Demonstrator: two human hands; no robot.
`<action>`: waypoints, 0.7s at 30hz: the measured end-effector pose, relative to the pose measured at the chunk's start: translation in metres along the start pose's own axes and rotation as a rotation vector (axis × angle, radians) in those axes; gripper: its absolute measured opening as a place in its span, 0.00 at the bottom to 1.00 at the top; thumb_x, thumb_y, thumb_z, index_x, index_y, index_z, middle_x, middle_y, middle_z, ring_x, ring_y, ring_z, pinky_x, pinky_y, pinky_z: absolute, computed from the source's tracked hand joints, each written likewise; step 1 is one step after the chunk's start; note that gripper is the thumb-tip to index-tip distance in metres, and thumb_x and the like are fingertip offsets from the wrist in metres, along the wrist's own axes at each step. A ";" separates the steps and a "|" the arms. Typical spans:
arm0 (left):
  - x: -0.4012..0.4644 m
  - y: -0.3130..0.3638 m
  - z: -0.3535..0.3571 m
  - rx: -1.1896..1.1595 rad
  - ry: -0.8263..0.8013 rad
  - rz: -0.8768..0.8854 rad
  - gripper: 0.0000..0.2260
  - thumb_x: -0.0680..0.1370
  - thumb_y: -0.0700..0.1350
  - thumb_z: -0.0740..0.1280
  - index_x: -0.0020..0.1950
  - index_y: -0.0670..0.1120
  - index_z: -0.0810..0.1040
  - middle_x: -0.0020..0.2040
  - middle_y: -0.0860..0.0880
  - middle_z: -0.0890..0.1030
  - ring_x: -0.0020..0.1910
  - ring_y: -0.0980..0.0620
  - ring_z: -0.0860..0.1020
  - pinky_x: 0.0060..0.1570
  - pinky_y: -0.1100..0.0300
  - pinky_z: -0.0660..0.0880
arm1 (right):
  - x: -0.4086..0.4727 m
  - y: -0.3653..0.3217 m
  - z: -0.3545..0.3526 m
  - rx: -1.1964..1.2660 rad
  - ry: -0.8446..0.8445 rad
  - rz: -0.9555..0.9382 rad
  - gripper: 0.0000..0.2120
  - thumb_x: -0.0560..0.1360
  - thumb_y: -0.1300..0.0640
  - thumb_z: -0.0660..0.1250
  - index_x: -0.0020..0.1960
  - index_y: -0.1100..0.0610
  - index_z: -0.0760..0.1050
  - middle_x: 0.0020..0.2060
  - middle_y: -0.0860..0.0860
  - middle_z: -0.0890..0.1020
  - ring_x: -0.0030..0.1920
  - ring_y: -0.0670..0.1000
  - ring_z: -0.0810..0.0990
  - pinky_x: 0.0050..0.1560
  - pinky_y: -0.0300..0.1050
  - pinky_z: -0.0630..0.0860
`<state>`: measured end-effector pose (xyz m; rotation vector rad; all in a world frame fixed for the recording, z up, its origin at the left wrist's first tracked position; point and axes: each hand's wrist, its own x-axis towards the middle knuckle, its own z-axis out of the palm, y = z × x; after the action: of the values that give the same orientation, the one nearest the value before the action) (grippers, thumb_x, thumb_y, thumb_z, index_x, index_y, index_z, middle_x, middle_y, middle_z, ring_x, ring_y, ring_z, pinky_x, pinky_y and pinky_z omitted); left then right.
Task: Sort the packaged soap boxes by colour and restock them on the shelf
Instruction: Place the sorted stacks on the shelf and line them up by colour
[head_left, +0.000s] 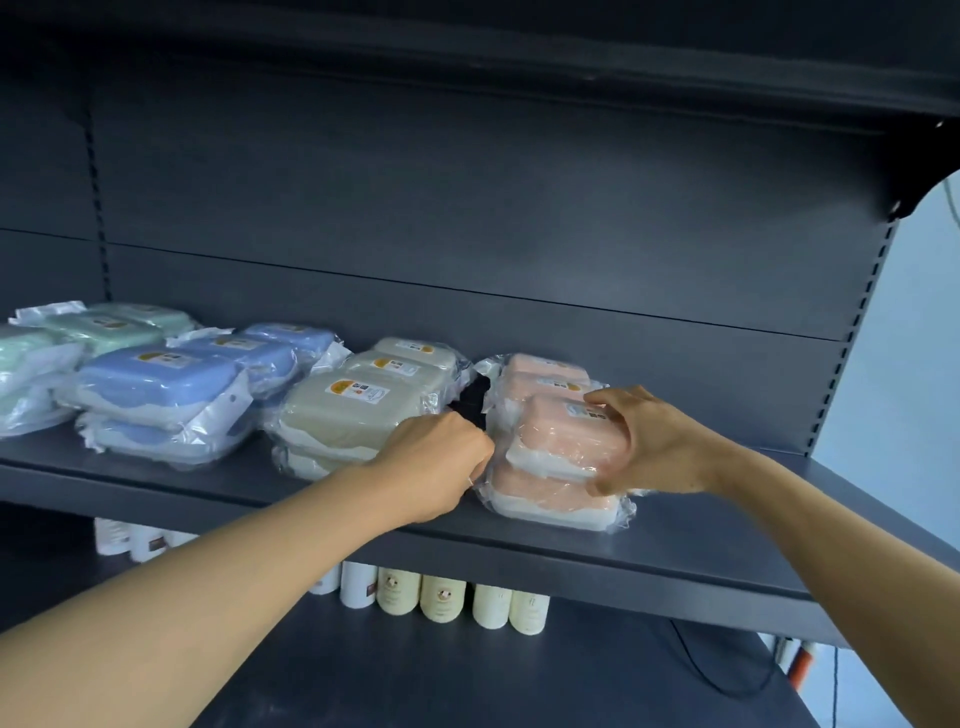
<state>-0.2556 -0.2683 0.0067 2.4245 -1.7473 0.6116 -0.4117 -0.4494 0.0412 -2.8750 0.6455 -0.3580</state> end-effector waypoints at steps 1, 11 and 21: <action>0.000 0.002 0.001 -0.026 0.005 -0.017 0.12 0.73 0.36 0.64 0.38 0.53 0.71 0.45 0.52 0.77 0.49 0.47 0.77 0.41 0.57 0.72 | -0.002 0.005 -0.004 0.016 0.016 -0.013 0.47 0.61 0.46 0.77 0.74 0.48 0.57 0.61 0.45 0.66 0.57 0.45 0.67 0.56 0.36 0.66; 0.004 0.066 -0.020 -0.479 -0.032 -0.055 0.08 0.72 0.53 0.70 0.36 0.52 0.78 0.33 0.59 0.78 0.36 0.62 0.74 0.41 0.60 0.73 | -0.022 0.064 -0.028 0.176 0.112 -0.019 0.43 0.59 0.48 0.79 0.69 0.47 0.63 0.55 0.45 0.67 0.51 0.44 0.73 0.34 0.32 0.74; 0.043 0.083 -0.004 -0.488 -0.324 0.023 0.28 0.71 0.58 0.71 0.69 0.61 0.68 0.66 0.63 0.71 0.64 0.59 0.70 0.64 0.60 0.68 | -0.051 0.112 -0.034 0.206 0.178 0.096 0.41 0.60 0.47 0.78 0.69 0.44 0.63 0.56 0.44 0.66 0.49 0.38 0.70 0.37 0.30 0.69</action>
<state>-0.3219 -0.3337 0.0136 2.2368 -1.7677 -0.2082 -0.5099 -0.5312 0.0390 -2.6271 0.7263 -0.6320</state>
